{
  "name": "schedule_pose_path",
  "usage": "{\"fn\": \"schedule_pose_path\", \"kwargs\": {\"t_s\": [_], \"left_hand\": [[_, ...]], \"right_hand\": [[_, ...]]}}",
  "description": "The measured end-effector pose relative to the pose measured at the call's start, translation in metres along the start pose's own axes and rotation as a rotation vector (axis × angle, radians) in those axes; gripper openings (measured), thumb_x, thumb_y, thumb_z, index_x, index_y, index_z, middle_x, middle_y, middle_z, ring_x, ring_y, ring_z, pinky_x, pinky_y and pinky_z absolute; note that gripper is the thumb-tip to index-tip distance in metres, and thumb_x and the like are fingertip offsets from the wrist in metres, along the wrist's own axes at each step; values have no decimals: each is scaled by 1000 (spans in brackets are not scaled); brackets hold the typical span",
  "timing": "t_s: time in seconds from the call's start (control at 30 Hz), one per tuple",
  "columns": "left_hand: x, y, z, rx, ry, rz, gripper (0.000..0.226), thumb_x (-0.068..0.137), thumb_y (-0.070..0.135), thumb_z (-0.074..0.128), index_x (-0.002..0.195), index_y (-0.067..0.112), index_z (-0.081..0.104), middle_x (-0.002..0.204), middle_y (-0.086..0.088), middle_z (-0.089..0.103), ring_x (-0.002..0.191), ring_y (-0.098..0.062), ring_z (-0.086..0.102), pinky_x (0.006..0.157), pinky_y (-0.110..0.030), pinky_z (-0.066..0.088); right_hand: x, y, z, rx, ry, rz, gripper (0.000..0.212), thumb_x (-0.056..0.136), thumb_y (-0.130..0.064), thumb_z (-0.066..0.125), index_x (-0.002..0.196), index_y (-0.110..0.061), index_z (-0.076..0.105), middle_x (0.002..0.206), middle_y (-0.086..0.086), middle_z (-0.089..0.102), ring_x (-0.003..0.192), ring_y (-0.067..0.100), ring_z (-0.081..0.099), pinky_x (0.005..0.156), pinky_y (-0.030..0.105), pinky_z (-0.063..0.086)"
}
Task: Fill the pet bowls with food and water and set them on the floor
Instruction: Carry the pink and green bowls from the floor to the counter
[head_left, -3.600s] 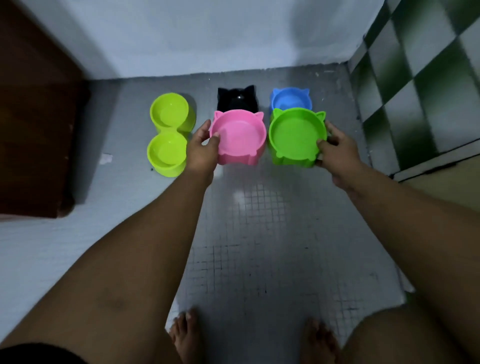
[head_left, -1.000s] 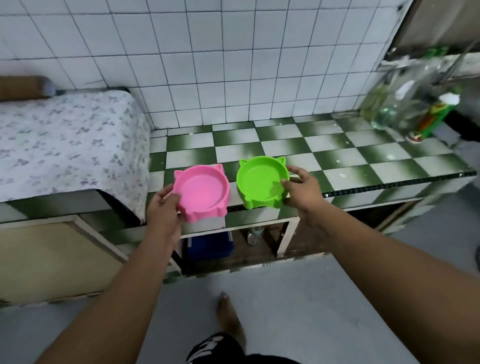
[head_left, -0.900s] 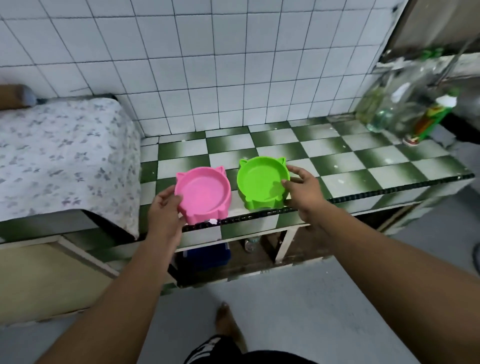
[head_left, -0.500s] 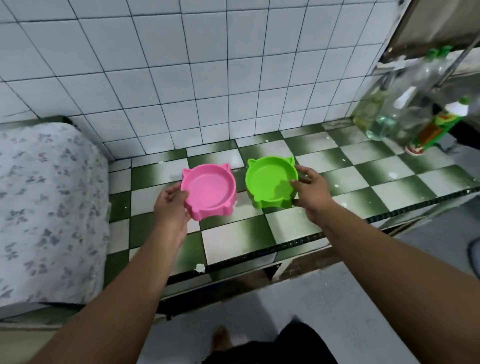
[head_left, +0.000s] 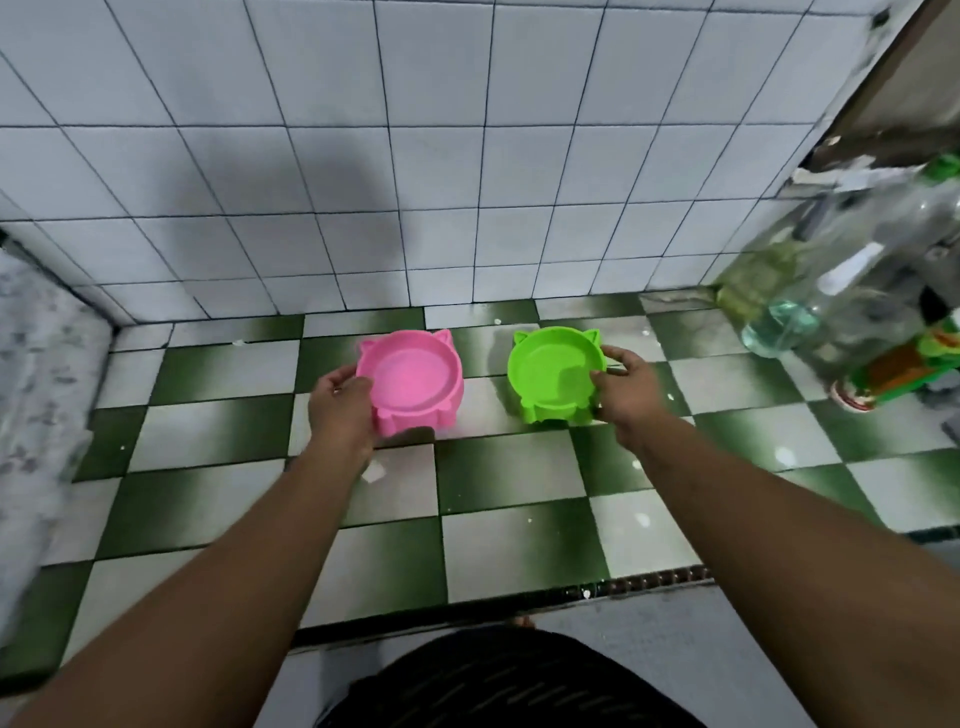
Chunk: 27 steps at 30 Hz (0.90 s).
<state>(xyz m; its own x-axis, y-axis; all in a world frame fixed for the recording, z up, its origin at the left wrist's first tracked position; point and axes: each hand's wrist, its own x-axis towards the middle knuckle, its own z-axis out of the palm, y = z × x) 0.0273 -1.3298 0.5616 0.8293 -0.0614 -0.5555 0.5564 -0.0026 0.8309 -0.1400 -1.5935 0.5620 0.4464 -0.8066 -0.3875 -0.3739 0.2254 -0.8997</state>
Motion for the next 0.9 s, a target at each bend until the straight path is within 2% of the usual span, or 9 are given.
{"fn": "schedule_pose_path", "kwargs": {"t_s": [0.1,0.23,0.3,0.37,0.43,0.57,0.7,0.77,0.9], "left_hand": [[11,-4,32,-4,37,-3,30,97,6,57,119,27,58,119,0,58,105,-27,63,66,-39,63],[32,-4,68,47,81,-1,29,95,4,59,111,27,57,123,-3,58,104,-29,66,74,-48,65],[40,-2,81,105,103,33,29,94,4,59,116,24,58,119,-3,58,96,-28,68,67,-48,65],[46,0,90,135,117,64,31,94,3,59,120,20,58,114,-2,60,88,-26,71,59,-44,65],[51,1,96,166,128,72,32,93,2,59,120,18,58,109,-1,61,83,-25,73,55,-40,62],[63,-4,103,244,203,102,24,93,6,64,113,18,59,100,2,63,74,-18,70,43,-28,57],[76,-9,101,535,269,236,16,90,13,72,105,18,67,95,4,70,71,-8,67,41,-13,45],[81,-10,101,608,274,260,11,89,14,72,99,18,69,89,4,71,67,-7,66,41,-12,43],[87,-6,105,640,268,290,10,89,17,73,88,24,66,86,4,71,73,-12,69,56,-23,52]], "right_hand": [[37,-7,-7,30,-55,19,41,94,4,57,132,-13,57,102,22,66,86,33,63,81,51,54],[80,-14,-5,35,-101,37,41,93,5,58,130,-14,58,102,23,66,81,29,61,69,40,50],[98,-15,1,22,-114,34,40,93,4,59,127,-15,59,107,26,67,82,31,63,71,46,54],[111,-15,9,-3,-110,20,39,91,2,60,125,-16,62,113,25,68,91,36,67,83,59,56],[119,-13,15,-26,-100,14,39,90,1,61,125,-15,63,114,21,69,100,40,69,87,63,55],[131,-9,17,-201,-26,-55,39,89,-8,64,127,-15,65,109,17,71,99,35,69,88,54,57],[139,-9,15,-438,38,-167,33,86,-13,69,119,-12,70,102,13,75,92,31,71,87,46,58],[141,-7,17,-512,48,-215,30,85,-11,68,114,-12,73,100,11,76,92,30,70,88,42,57],[145,-7,17,-501,65,-223,28,83,-9,69,110,-11,75,99,10,76,89,28,71,86,45,59]]}}
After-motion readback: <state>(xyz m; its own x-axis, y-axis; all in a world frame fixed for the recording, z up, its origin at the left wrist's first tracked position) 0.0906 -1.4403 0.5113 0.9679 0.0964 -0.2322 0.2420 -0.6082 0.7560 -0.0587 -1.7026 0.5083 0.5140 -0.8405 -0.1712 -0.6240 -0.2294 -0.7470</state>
